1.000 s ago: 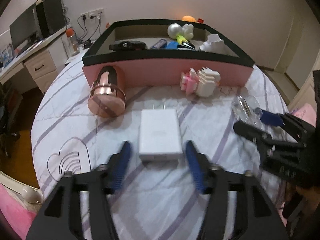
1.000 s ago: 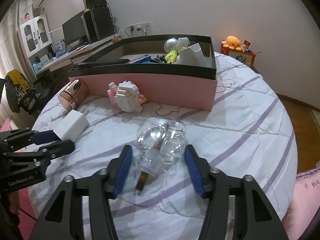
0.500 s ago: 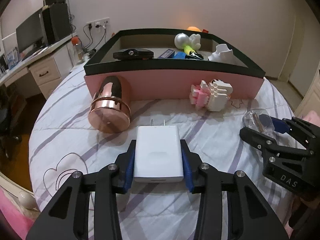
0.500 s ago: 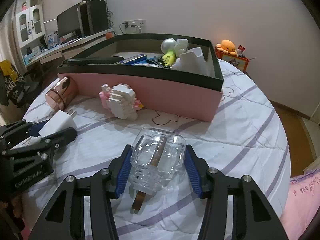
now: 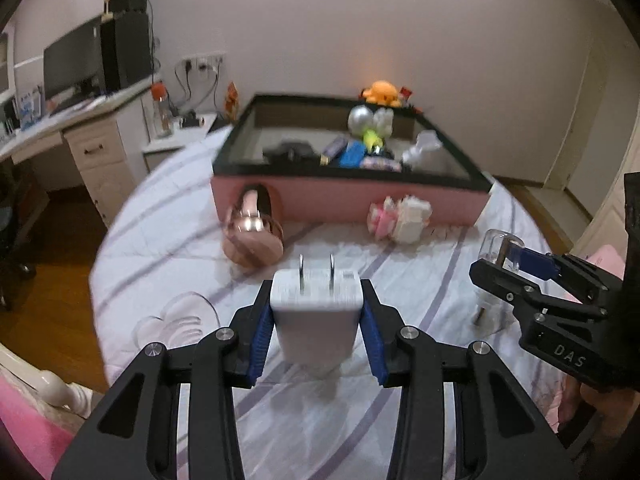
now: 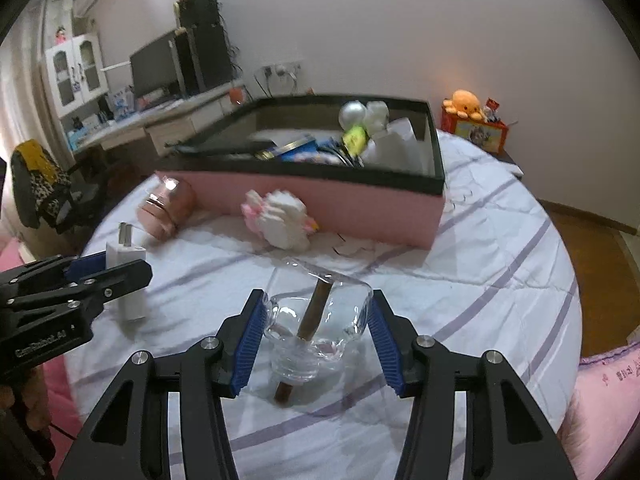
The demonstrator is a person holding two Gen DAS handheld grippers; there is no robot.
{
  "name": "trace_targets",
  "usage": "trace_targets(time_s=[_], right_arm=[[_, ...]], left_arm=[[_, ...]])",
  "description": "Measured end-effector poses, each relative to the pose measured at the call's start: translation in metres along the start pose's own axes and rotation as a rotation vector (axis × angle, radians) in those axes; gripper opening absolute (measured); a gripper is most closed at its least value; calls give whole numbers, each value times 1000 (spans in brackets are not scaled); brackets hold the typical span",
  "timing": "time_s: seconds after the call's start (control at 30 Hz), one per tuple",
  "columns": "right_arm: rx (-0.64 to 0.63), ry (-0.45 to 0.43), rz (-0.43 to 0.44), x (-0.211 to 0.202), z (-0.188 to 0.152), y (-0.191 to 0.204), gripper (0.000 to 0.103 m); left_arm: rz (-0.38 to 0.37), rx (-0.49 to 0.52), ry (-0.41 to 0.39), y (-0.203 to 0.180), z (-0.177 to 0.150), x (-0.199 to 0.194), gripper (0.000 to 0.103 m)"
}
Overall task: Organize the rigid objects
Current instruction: 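Lift the charger with the left tool while the right tool lifts the glass bottle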
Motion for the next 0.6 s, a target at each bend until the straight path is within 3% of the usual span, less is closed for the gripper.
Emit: trace_targets(time_s=[0.2,0.3,0.47,0.6], right_arm=[[-23,-108,3,-44,10,9,53],[-36,-169,-1,-65,16,13,53],[-60,-243,-2,-92,24,20,53],[-79,-255,-9,-100,29,25,53]], left_arm=[[-32,4,-96,-3,5,-42,40],[-23,9,-167,-5,8,-65,22],[-46,37,-274,-10,17,-102,22],[-28,44,-219,-12,21,-84,22]])
Point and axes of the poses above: each gripper's, at about its wrist camera, not at the fingertips, and x roughly the way its jaws point, y to its left, z to its top, the point moved 2 cm from there along x, roughly the way its jaws point, and after that the axes turned 11 degrees about y, right-handed, at the moved point
